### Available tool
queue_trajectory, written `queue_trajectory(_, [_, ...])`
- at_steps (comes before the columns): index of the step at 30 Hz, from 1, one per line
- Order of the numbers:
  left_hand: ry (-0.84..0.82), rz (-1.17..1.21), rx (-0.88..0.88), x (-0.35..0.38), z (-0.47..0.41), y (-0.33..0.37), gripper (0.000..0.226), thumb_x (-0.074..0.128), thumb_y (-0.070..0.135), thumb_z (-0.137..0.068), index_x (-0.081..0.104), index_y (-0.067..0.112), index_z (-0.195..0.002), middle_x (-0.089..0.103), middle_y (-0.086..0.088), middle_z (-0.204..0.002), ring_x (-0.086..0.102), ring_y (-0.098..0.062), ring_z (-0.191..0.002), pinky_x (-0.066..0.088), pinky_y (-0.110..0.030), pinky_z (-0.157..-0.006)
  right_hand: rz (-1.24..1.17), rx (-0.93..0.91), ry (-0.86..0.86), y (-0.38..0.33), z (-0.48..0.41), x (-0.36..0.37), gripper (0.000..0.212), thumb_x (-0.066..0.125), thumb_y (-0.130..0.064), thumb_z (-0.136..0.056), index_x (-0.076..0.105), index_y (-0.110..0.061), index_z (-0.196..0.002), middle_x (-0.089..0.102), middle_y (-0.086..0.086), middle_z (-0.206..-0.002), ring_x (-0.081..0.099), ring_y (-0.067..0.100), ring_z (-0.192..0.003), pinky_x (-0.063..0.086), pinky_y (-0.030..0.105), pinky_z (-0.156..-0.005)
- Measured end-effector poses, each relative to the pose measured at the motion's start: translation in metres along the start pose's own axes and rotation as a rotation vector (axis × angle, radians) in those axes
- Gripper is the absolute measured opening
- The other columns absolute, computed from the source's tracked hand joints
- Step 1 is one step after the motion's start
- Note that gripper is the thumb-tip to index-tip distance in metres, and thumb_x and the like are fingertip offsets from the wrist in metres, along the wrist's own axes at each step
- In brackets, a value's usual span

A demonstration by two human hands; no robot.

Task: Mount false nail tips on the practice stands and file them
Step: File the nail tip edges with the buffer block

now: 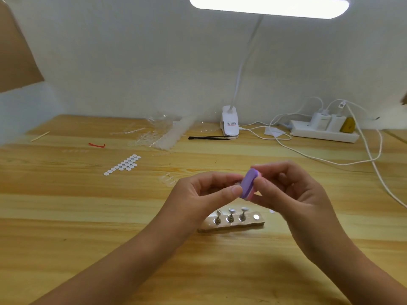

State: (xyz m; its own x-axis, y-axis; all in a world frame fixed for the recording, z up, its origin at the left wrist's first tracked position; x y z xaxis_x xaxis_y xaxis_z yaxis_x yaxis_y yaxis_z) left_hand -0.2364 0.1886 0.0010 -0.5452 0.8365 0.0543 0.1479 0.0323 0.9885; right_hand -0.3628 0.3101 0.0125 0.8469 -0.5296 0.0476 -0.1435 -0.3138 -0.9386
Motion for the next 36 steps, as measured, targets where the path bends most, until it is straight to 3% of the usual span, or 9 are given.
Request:
queue_trajectory(2, [0.028, 0.019, -0.012, 0.000, 0.000, -0.001, 0.040, 0.073, 0.031, -0.072, 0.075, 0.014, -0.109, 0.077, 0.000, -0.103, 0.071, -0.010, -0.101, 0.051, -0.013, -0.084, 0.027, 0.006, -0.066, 0.002, 0.001, 0.003, 0.015, 0.073, -0.023, -0.074, 0.072, -0.019, -0.089, 0.073, 0.013, -0.088, 0.072, 0.024, -0.083, 0.058, 0.028, -0.073])
queue_trajectory(8, [0.051, 0.034, -0.026, -0.003, 0.001, 0.002, 0.037, 0.074, 0.031, -0.069, 0.074, 0.018, -0.104, 0.076, 0.003, -0.097, 0.071, -0.005, -0.093, 0.049, -0.010, -0.078, -0.025, -0.037, 0.028, -0.004, 0.000, 0.000, 0.018, 0.072, -0.026, -0.072, 0.072, -0.019, -0.089, 0.073, 0.007, -0.083, 0.072, 0.020, -0.078, 0.058, 0.026, -0.072])
queue_trajectory(13, [0.019, 0.083, -0.058, -0.005, 0.000, 0.002, 0.024, 0.075, 0.025, -0.078, 0.074, 0.022, -0.102, 0.075, -0.005, -0.108, 0.068, -0.017, -0.109, 0.048, -0.031, -0.102, 0.031, 0.056, -0.078, 0.002, 0.006, 0.006, 0.018, 0.071, -0.026, -0.072, 0.069, -0.019, -0.088, 0.073, 0.010, -0.087, 0.072, 0.024, -0.081, 0.060, 0.033, -0.073])
queue_trajectory(16, [0.013, 0.107, -0.064, -0.005, 0.000, 0.000, 0.025, 0.077, 0.032, -0.073, 0.076, 0.025, -0.097, 0.075, -0.006, -0.109, 0.068, -0.021, -0.110, 0.047, -0.037, -0.104, -0.045, 0.075, -0.085, 0.003, 0.005, 0.007, 0.016, 0.073, -0.021, -0.076, 0.068, -0.015, -0.090, 0.073, 0.009, -0.088, 0.073, 0.024, -0.084, 0.059, 0.032, -0.076])
queue_trajectory(21, [-0.006, 0.097, -0.063, -0.006, -0.001, -0.002, 0.024, 0.072, 0.028, -0.078, 0.076, 0.026, -0.102, 0.076, 0.000, -0.107, 0.068, -0.013, -0.108, 0.049, -0.026, -0.099, -0.144, 0.015, 0.041, 0.005, 0.004, 0.000, 0.018, 0.077, -0.025, -0.073, 0.071, -0.021, -0.090, 0.072, 0.000, -0.083, 0.073, 0.020, -0.084, 0.058, 0.030, -0.077])
queue_trajectory(25, [0.030, 0.074, -0.047, -0.007, -0.001, -0.004, 0.026, 0.071, 0.030, -0.079, 0.076, 0.022, -0.103, 0.075, -0.006, -0.107, 0.068, -0.020, -0.109, 0.048, -0.033, -0.101, -0.082, 0.039, -0.035, 0.008, 0.007, 0.008, 0.018, 0.075, -0.025, -0.075, 0.069, -0.020, -0.091, 0.073, 0.007, -0.088, 0.073, 0.023, -0.085, 0.059, 0.033, -0.078])
queue_trajectory(31, [0.091, 0.031, -0.025, -0.007, -0.001, -0.005, 0.024, 0.072, 0.033, -0.077, 0.078, 0.024, -0.099, 0.076, -0.002, -0.102, 0.069, -0.016, -0.101, 0.052, -0.032, -0.098, -0.142, 0.033, 0.053, 0.008, 0.005, 0.007, 0.033, 0.077, -0.027, -0.072, 0.067, -0.016, -0.101, 0.073, 0.003, -0.091, 0.072, 0.023, -0.088, 0.058, 0.027, -0.077])
queue_trajectory(33, [0.092, 0.043, -0.014, -0.006, 0.000, -0.005, 0.026, 0.071, 0.031, -0.078, 0.076, 0.019, -0.101, 0.076, -0.006, -0.102, 0.070, -0.020, -0.103, 0.052, -0.032, -0.098, -0.098, 0.049, -0.026, 0.008, 0.007, 0.011, 0.027, 0.080, -0.028, -0.074, 0.070, -0.019, -0.098, 0.074, 0.007, -0.094, 0.073, 0.023, -0.089, 0.058, 0.028, -0.078])
queue_trajectory(36, [0.111, 0.036, -0.001, -0.005, 0.000, -0.004, 0.025, 0.075, 0.032, -0.079, 0.076, 0.019, -0.101, 0.076, -0.005, -0.101, 0.070, -0.016, -0.099, 0.053, -0.028, -0.095, -0.135, 0.031, 0.056, 0.009, 0.007, 0.011, 0.021, 0.080, -0.028, -0.074, 0.073, -0.021, -0.093, 0.074, 0.009, -0.092, 0.072, 0.026, -0.091, 0.057, 0.027, -0.078])
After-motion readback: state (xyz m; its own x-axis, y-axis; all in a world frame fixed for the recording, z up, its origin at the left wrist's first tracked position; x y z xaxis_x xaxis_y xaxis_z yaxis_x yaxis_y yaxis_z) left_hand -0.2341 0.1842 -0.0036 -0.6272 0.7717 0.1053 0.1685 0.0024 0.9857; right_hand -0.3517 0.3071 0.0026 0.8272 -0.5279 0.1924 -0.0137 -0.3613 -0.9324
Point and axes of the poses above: each hand's wrist, its own z-axis away from the middle knuckle, its own x-axis out of the palm, y = z × x, the point moved 2 cm from there along -z, towards the middle knuckle
